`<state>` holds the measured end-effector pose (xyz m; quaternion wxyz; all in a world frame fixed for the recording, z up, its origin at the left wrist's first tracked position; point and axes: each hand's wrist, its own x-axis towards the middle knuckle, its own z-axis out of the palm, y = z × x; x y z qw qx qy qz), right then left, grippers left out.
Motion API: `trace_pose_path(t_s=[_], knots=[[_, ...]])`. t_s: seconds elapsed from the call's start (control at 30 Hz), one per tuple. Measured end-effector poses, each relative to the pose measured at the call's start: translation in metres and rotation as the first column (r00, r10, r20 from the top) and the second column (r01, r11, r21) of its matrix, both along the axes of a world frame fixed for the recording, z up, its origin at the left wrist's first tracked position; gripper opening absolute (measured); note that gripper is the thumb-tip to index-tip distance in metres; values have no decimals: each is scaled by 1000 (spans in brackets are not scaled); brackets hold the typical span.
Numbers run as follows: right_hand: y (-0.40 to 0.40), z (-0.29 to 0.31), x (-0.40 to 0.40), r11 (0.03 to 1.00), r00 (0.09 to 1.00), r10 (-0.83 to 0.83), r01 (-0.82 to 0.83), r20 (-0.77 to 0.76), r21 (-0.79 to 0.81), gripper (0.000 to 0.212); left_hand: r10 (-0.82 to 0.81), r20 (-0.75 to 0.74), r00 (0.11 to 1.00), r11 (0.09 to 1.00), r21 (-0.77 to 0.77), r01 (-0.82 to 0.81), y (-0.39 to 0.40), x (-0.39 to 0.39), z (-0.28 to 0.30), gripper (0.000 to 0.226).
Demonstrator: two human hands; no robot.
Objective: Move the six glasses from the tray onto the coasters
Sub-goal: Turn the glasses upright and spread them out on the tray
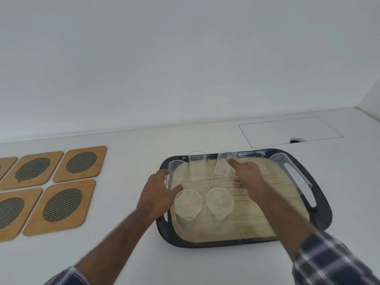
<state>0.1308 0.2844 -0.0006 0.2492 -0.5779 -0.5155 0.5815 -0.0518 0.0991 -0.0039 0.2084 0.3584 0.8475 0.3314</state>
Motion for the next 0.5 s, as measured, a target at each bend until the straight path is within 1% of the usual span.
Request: trace_pose_path(t_s=[0.07,0.13,0.27,0.33,0.4,0.47,0.5], knots=[[5,-2,-11,1000,999,-12,11,42,6,55,-31,-10,999,998,-48,30,8,-1,2,73],[8,-4,-19,999,994,-28,23,107,49,52,-52,-19,998,995,-82,50,14,-1,4,74],[11,-7,-29,996,983,-9,-7,181,88,53,-52,9,999,995,-90,53,17,-4,5,79],[14,-8,-31,993,977,12,-37,213,113,45,-48,26,999,994,-93,50,18,-6,5,81],[17,-7,-29,992,981,11,-35,194,119,36,-43,36,998,994,-98,46,20,-7,5,80],[18,-7,-25,995,995,-24,15,99,96,29,-41,39,998,994,-99,45,22,-7,5,80],[20,-8,-21,995,998,-43,39,52,88,28,-42,40,998,994,-100,46,22,-8,4,80]])
